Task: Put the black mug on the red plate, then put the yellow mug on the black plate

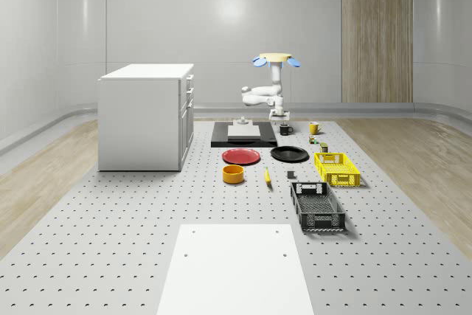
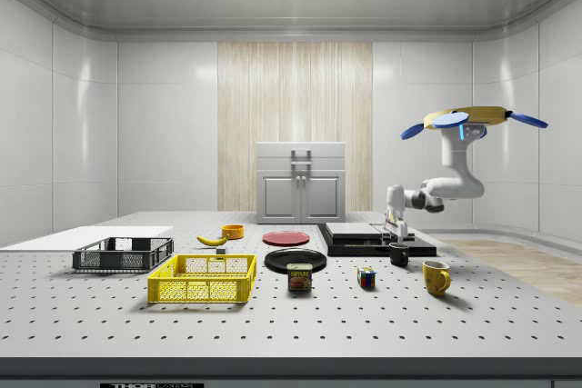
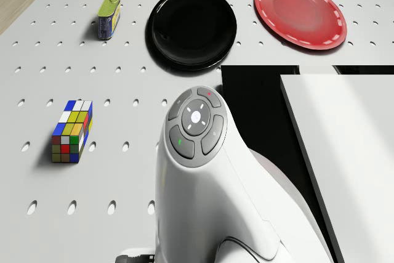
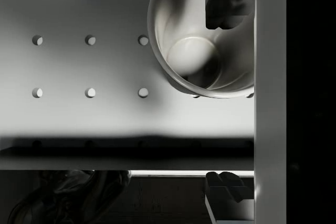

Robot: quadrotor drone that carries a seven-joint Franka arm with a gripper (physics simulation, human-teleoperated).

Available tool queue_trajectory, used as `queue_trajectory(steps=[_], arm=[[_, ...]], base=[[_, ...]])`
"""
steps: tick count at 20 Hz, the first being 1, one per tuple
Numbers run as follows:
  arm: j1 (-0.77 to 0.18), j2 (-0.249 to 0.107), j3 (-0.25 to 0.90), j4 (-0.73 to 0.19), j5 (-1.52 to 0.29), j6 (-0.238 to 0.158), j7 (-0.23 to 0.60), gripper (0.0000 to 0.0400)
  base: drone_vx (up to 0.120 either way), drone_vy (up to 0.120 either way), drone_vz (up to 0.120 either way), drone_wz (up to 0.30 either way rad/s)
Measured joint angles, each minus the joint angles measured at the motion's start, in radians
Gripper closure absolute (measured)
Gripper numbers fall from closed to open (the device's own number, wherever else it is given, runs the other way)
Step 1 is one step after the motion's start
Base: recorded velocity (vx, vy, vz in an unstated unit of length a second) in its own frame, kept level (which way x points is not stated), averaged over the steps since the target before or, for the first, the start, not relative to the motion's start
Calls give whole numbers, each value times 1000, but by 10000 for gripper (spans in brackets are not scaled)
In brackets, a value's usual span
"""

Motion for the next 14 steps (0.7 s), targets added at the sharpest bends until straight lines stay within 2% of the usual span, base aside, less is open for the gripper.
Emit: queue_trajectory(steps=[5,14], arm=[[-7,-12,-25,6,-21,20,4,0],[-44,-19,-29,22,-24,33,26,0]], base=[[0,0,0,0],[0,0,0,0]])
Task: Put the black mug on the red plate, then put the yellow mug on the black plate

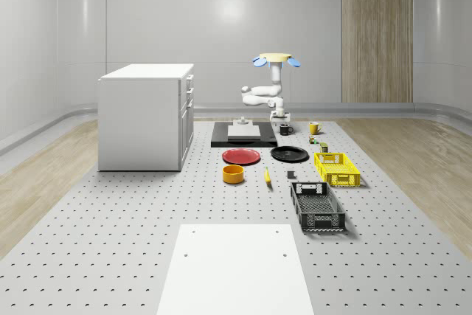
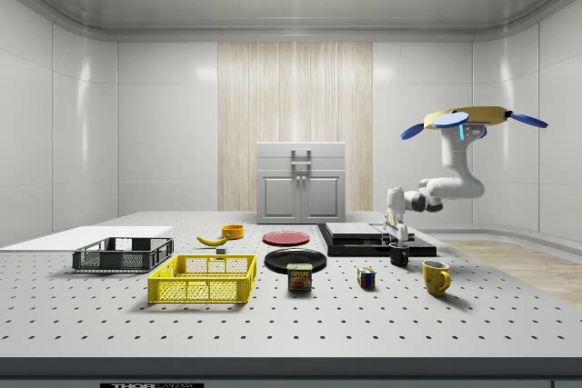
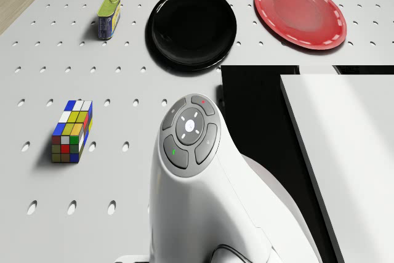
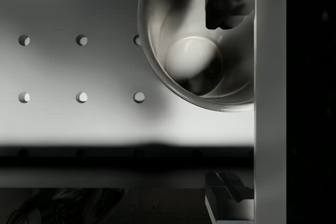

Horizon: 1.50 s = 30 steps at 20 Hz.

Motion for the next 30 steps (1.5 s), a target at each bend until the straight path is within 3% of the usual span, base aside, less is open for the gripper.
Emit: queue_trajectory(steps=[22,23,24,26,30], arm=[[-23,-28,-38,32,-29,48,-2,0],[-24,-29,-39,32,-29,50,-2,23],[-24,-30,-39,33,-29,51,-2,82],[-25,-31,-40,33,-30,53,-2,164],[-26,-35,-40,34,-29,56,-1,244]], base=[[0,0,0,0],[0,0,0,0],[0,0,0,0],[0,0,0,0],[0,0,0,0]])
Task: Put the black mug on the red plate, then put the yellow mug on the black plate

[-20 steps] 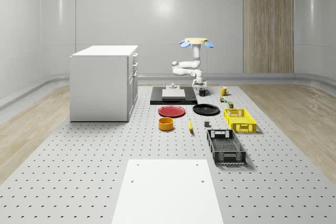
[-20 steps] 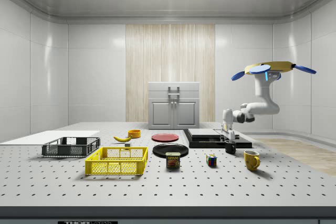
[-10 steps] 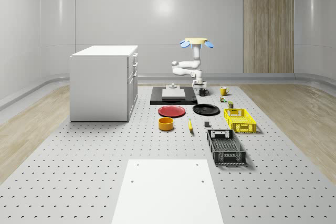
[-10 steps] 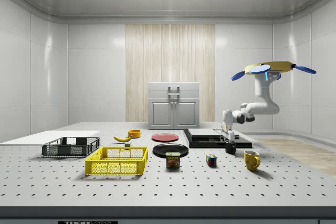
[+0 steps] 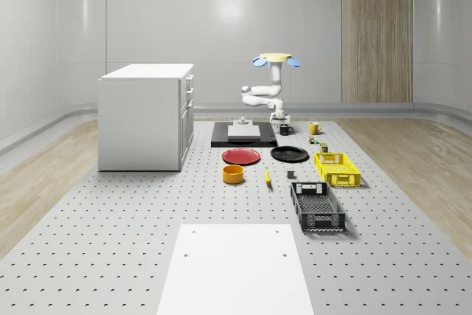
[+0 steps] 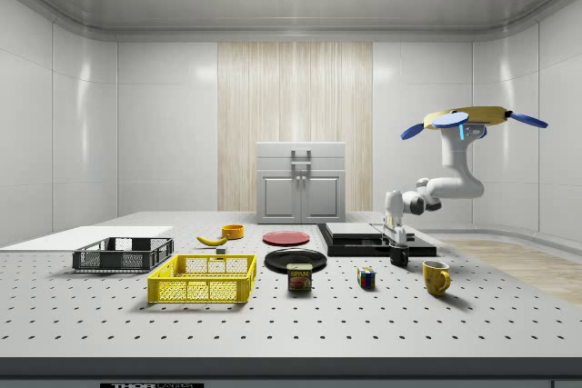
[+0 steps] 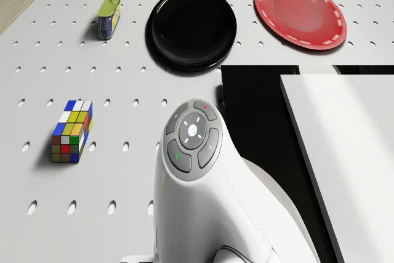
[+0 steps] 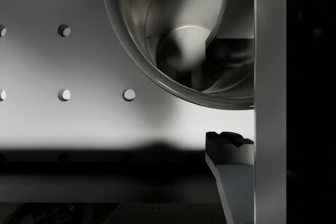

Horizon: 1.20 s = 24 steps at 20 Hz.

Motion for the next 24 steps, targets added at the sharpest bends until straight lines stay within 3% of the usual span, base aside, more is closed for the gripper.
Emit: queue_trajectory(steps=[8,20,24], arm=[[2,-5,46,-12,45,-13,4,284],[2,-19,178,-34,176,-44,16,290],[0,-27,190,-35,189,-39,18,290]], base=[[0,0,10,0],[0,0,120,0],[70,-100,120,0]])
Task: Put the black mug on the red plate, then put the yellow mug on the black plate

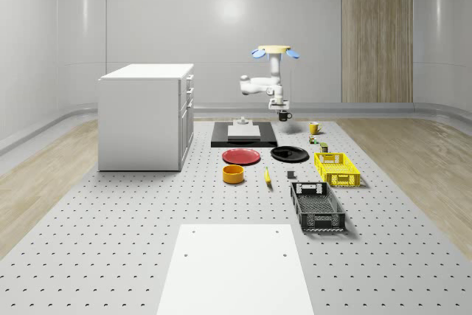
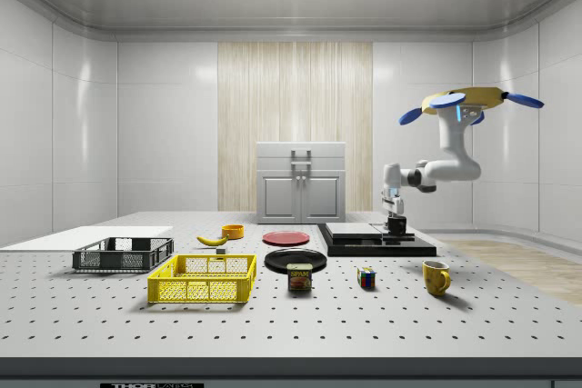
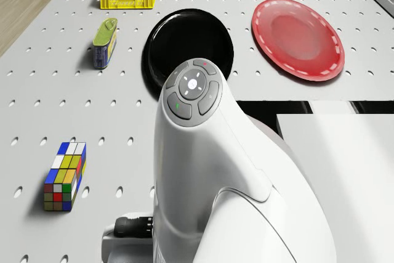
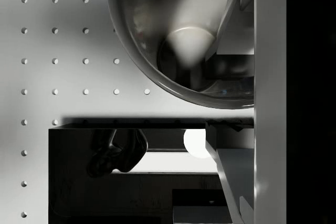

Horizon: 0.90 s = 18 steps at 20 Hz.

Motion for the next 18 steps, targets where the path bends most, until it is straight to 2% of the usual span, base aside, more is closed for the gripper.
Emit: queue_trajectory(steps=[8,13,18], arm=[[-3,-17,8,0,13,14,3,290],[-4,-27,10,0,18,23,4,290],[-6,-36,12,0,21,31,5,290]], base=[[120,-120,115,0],[120,-120,0,0],[120,-120,48,0]])
